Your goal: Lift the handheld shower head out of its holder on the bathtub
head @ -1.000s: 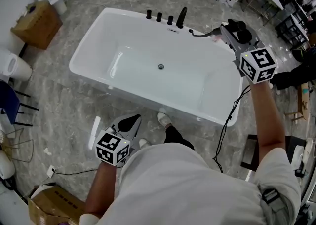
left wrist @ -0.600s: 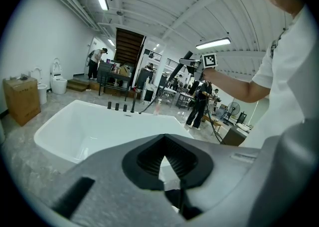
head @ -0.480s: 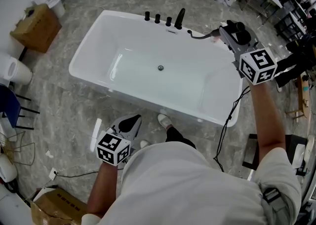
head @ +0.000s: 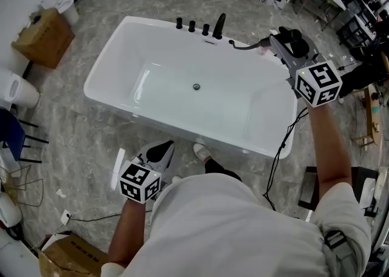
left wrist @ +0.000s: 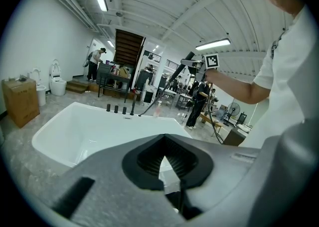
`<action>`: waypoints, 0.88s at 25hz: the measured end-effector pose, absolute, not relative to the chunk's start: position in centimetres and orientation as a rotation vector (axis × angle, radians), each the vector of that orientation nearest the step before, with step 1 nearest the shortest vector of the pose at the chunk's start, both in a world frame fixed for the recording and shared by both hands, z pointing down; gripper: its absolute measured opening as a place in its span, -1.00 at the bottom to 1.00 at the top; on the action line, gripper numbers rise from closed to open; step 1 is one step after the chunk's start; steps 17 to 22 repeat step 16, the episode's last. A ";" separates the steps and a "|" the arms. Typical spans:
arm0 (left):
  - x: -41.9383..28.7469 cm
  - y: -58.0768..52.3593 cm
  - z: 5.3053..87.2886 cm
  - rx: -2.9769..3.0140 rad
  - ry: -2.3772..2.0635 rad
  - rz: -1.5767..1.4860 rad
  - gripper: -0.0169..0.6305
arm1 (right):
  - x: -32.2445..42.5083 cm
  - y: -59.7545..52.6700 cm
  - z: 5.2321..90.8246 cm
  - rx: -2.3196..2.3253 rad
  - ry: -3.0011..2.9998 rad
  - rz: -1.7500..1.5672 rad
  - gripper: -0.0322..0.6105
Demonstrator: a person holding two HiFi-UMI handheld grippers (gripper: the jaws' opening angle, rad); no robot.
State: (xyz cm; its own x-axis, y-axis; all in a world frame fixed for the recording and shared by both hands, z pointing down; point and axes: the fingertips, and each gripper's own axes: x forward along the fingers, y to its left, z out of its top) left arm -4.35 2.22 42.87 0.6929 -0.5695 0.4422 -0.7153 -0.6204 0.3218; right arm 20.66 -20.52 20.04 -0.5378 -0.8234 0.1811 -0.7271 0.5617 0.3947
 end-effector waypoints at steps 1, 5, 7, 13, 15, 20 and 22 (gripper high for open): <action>-4.5 2.0 42.8 2.426 -0.989 0.410 -0.93 | 20.5 -20.6 19.9 1.268 -2.455 -0.388 -0.45; -4.4 1.2 42.9 2.418 -0.992 0.404 -0.93 | 20.3 -21.1 20.0 1.255 -2.458 -0.382 -0.45; -4.1 0.9 42.8 2.422 -0.993 0.405 -0.93 | 20.6 -21.0 20.0 1.252 -2.461 -0.380 -0.45; -3.9 -0.4 42.6 2.418 -1.010 0.411 -0.93 | 21.3 -21.8 19.7 1.254 -2.476 -0.376 -0.45; -3.7 -0.9 42.6 2.416 -1.012 0.416 -0.93 | 21.6 -22.1 19.6 1.250 -2.480 -0.377 -0.45; -3.6 -1.1 42.6 2.416 -1.012 0.419 -0.93 | 21.7 -22.2 19.5 1.248 -2.481 -0.377 -0.45; -3.6 -1.1 42.6 2.416 -1.012 0.419 -0.93 | 21.7 -22.2 19.5 1.248 -2.481 -0.377 -0.45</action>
